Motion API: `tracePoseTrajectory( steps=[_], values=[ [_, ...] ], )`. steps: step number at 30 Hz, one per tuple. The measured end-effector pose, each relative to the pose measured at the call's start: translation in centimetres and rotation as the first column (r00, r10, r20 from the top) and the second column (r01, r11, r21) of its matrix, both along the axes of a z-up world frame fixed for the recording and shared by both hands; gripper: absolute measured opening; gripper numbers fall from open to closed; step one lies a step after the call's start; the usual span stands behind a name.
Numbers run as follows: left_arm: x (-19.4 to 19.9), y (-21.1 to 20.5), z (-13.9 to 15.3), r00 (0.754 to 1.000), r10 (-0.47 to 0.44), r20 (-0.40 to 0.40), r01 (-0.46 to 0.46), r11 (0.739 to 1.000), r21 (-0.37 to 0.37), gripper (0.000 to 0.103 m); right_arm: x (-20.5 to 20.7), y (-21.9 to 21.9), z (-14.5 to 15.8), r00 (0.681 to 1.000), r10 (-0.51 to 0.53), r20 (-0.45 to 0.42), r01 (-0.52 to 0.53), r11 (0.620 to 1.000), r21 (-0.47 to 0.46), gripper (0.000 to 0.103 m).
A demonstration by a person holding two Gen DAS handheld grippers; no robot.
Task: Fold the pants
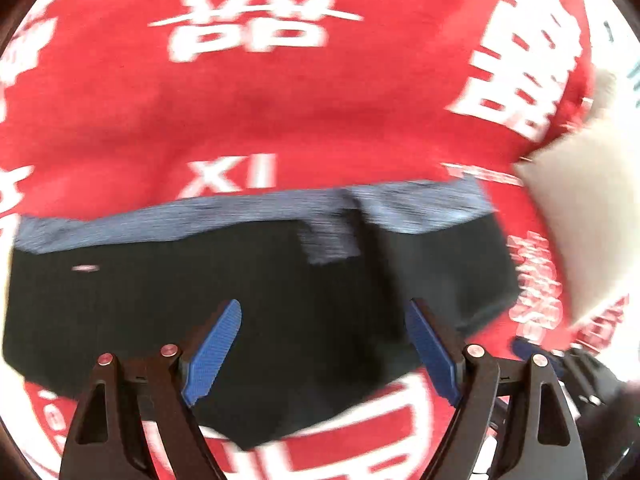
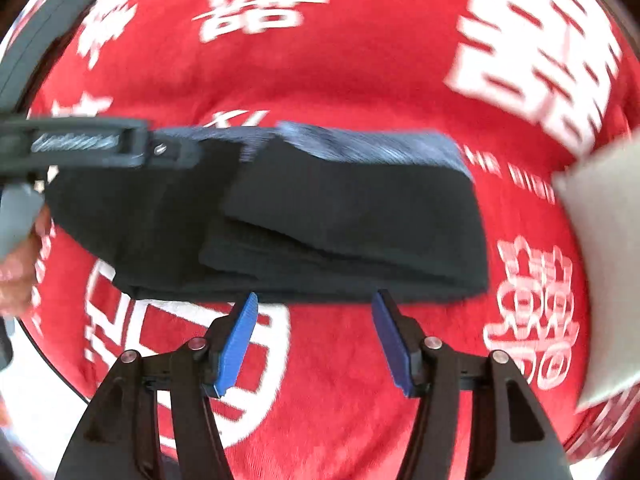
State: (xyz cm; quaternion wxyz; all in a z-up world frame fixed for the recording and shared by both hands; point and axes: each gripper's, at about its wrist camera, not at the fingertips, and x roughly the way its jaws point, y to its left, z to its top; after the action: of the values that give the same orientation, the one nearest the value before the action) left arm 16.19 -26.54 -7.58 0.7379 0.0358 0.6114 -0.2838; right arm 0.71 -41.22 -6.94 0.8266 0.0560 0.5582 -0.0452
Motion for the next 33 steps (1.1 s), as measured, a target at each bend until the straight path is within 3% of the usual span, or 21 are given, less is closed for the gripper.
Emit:
tracePoseTrajectory(
  steps=[2,6,7,8,10,12,15,18,22,25,27,29,30,31,33],
  values=[
    [-0.2,-1.9,-0.3,0.998,-0.035,-0.053,0.033,0.999,-0.04,0.085,-0.9,-2.2,-0.2,0.998,-0.055,-0.023,0.056,0.998,0.034,0.064],
    [-0.6,-4.6,-1.7,0.993,-0.073,-0.096,0.07,0.997,-0.027,0.085,-1.8,-4.3,-1.3,0.992,-0.109,-0.062,0.112,0.992,0.057,0.063],
    [-0.7,-4.9,-2.0,0.992,-0.077,-0.102,0.075,0.997,-0.023,0.08,-2.2,-4.5,-1.5,0.99,-0.122,-0.066,0.126,0.99,0.065,0.06],
    [-0.9,-5.1,-1.9,0.99,-0.082,-0.111,0.08,0.996,-0.023,0.072,-2.4,-4.9,-1.6,0.988,-0.136,-0.07,0.141,0.987,0.08,0.056],
    [-1.0,-5.8,-2.6,0.985,-0.1,-0.144,0.099,0.995,-0.009,0.033,-2.7,-5.3,-1.8,0.986,-0.15,-0.072,0.157,0.982,0.104,0.05],
    [-1.0,-6.2,-3.0,0.979,-0.112,-0.17,0.111,0.994,-0.01,0.005,-2.8,-5.6,-1.9,0.985,-0.158,-0.075,0.166,0.978,0.129,0.043],
    [-1.4,-6.1,-1.6,0.983,-0.11,-0.151,0.107,0.994,-0.025,0.005,-3.1,-6.0,-2.1,0.983,-0.165,-0.086,0.176,0.972,0.153,0.036],
    [-2.7,-5.2,-0.4,0.989,-0.091,-0.119,0.094,0.995,0.014,0.005,-3.3,-6.2,-1.4,0.985,-0.156,-0.072,0.166,0.972,0.164,0.035],
    [-5.6,-4.6,-3.6,0.985,-0.098,-0.143,0.114,0.988,0.107,0.005,-3.2,-6.1,-1.7,0.989,-0.123,-0.079,0.135,0.975,0.175,0.035],
    [-6.9,-5.3,-3.5,0.99,-0.124,-0.059,0.131,0.982,0.138,0.005,-3.0,-6.2,-2.3,0.99,-0.103,-0.101,0.121,0.974,0.193,0.035],
    [-7.0,-5.4,-3.2,0.993,-0.108,-0.045,0.113,0.983,0.147,0.005,-2.8,-6.9,-2.1,0.991,-0.104,-0.088,0.121,0.967,0.225,0.037],
    [-6.8,-5.4,-2.7,0.996,-0.085,-0.033,0.089,0.986,0.141,0.005,-2.3,-8.3,-1.7,0.99,-0.123,-0.068,0.137,0.957,0.257,0.047],
    [-6.7,-5.5,-2.4,0.996,-0.084,-0.023,0.087,0.985,0.148,0.012,-1.9,-9.0,-1.5,0.989,-0.135,-0.06,0.147,0.952,0.267,0.05],
    [-6.5,-5.5,-1.9,0.997,-0.075,-0.006,0.075,0.983,0.168,0.037,-1.5,-9.9,-1.4,0.987,-0.15,-0.052,0.159,0.946,0.283,0.053],
    [-6.1,-5.1,-1.0,0.999,-0.039,0.025,0.035,0.985,0.172,0.073,-0.3,-12.1,-1.2,0.983,-0.181,-0.03,0.18,0.928,0.326,0.054]
  ],
)
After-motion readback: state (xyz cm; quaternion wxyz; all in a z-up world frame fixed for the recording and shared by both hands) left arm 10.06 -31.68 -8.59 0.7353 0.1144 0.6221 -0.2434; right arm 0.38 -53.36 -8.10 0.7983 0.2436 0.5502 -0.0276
